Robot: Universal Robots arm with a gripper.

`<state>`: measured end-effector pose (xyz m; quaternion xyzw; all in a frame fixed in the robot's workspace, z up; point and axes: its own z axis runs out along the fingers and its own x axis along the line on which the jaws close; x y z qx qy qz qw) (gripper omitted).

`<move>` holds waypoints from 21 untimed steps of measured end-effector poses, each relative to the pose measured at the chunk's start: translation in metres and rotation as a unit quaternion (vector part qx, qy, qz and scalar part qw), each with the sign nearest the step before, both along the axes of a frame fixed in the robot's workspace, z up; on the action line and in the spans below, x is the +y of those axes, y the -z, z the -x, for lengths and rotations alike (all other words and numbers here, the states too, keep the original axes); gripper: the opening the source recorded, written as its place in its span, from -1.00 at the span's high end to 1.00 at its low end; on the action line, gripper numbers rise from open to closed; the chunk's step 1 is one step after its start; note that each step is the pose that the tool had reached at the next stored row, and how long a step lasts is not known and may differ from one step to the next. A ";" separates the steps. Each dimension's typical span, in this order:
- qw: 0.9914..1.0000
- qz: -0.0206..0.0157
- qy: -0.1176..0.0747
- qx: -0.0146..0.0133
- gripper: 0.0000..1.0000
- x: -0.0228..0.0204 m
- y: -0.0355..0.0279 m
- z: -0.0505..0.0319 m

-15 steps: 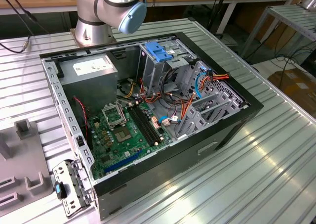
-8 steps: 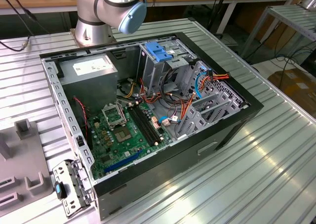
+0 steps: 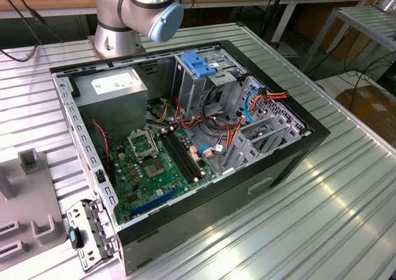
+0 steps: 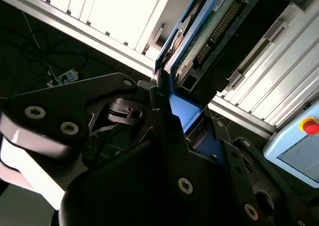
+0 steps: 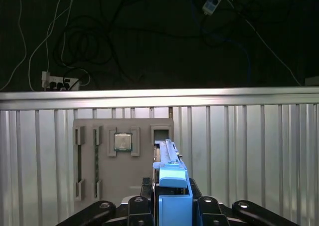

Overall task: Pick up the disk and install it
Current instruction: 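Pick up the disk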

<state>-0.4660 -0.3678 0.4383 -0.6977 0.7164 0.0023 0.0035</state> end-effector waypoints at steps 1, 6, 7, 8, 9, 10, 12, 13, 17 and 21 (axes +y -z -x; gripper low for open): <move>1.000 0.000 0.000 0.000 0.26 0.0000 -0.0011 0.0000; 1.000 0.000 0.000 0.000 0.26 0.0000 -0.0078 0.0000; 1.000 0.000 0.000 0.000 0.26 0.0000 -0.0097 0.0000; 1.000 0.000 0.000 0.000 0.26 0.0000 -0.0107 0.0000; 1.000 0.000 0.000 0.000 0.26 0.0000 -0.0116 0.0000; 1.000 0.000 0.000 0.000 0.26 0.0000 -0.0132 0.0000; 1.000 0.000 0.000 0.000 0.26 0.0000 -0.0148 0.0000; 1.000 0.000 0.000 0.000 0.26 0.0000 -0.0159 0.0000; 1.000 0.000 0.000 0.000 0.26 0.0000 -0.0195 0.0000; 1.000 0.000 0.000 0.000 0.26 0.0000 -0.0227 0.0000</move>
